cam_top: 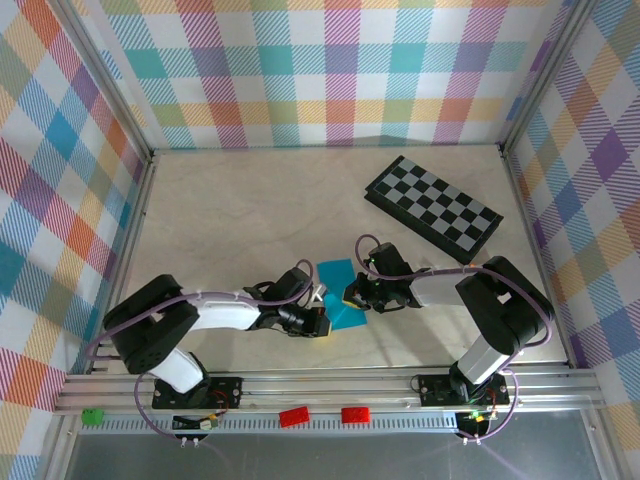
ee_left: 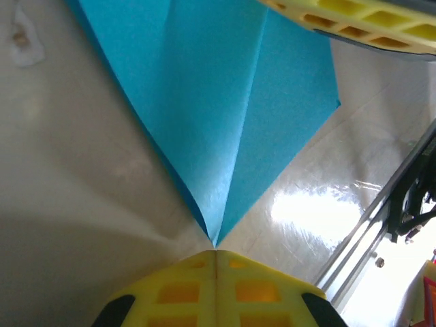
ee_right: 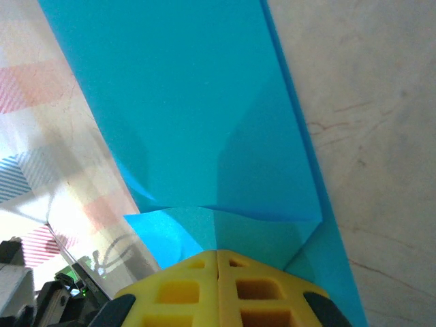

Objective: Fold a paper plane with a square sheet of paper (pick it up from the middle)

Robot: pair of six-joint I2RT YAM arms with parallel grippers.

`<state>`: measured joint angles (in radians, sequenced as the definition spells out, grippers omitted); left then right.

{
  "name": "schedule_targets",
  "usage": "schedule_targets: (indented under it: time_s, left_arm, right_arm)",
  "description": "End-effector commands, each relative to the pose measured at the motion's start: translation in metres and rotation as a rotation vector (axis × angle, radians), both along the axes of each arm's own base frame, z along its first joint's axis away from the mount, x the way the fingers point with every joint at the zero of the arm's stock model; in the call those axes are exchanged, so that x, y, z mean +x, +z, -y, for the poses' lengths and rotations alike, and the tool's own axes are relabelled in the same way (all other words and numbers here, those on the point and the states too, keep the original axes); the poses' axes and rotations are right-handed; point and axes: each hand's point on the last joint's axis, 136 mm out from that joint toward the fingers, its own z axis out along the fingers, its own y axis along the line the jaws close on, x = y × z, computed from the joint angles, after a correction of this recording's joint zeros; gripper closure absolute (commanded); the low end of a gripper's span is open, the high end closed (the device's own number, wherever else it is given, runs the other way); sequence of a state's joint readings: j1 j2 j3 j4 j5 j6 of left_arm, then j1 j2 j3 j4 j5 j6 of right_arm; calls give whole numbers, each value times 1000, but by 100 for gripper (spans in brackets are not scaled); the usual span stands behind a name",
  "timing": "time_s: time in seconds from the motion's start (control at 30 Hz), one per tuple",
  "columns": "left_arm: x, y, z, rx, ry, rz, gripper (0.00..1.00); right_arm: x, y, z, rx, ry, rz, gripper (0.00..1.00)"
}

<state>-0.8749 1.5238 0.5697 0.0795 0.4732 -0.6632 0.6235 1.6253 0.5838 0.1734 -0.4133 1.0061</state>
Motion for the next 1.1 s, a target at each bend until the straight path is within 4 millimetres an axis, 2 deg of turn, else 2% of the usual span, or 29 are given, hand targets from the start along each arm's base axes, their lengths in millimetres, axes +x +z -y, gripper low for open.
schedule_targets:
  time_s: [0.0,0.07,0.2,0.37,0.47,0.6,0.67,0.77,1.07]
  left_arm:
    - [4,25,-2,-31,8,78,100]
    - [15,44,3,-77,41,143,100]
    - [38,47,13,-84,87,176,100]
    - [48,23,40,-78,37,108,100]
    - [49,-2,38,-21,54,64,100]
    - [38,-25,19,41,89,26,100]
    - [27,-33,9,58,86,-4,100]
    - [5,-42,4,32,49,-83,100]
    - [-17,-38,-13,53,-1,-98,100]
  right_arm:
    - [-24,-37,31,-157,-34,-103,94]
    - [-24,-37,31,-157,-32,-104,94]
    - [-23,-36,30,-151,-33,-102,94]
    - [-22,-35,28,-142,-31,-101,94]
    - [-22,-34,27,-137,-30,-98,94]
    - [-21,-30,25,-125,-21,-84,93]
    - [-18,-26,23,-118,-14,-72,93]
    - [-15,-24,21,-120,-3,-59,93]
    - [-20,-33,26,-144,-12,-80,94]
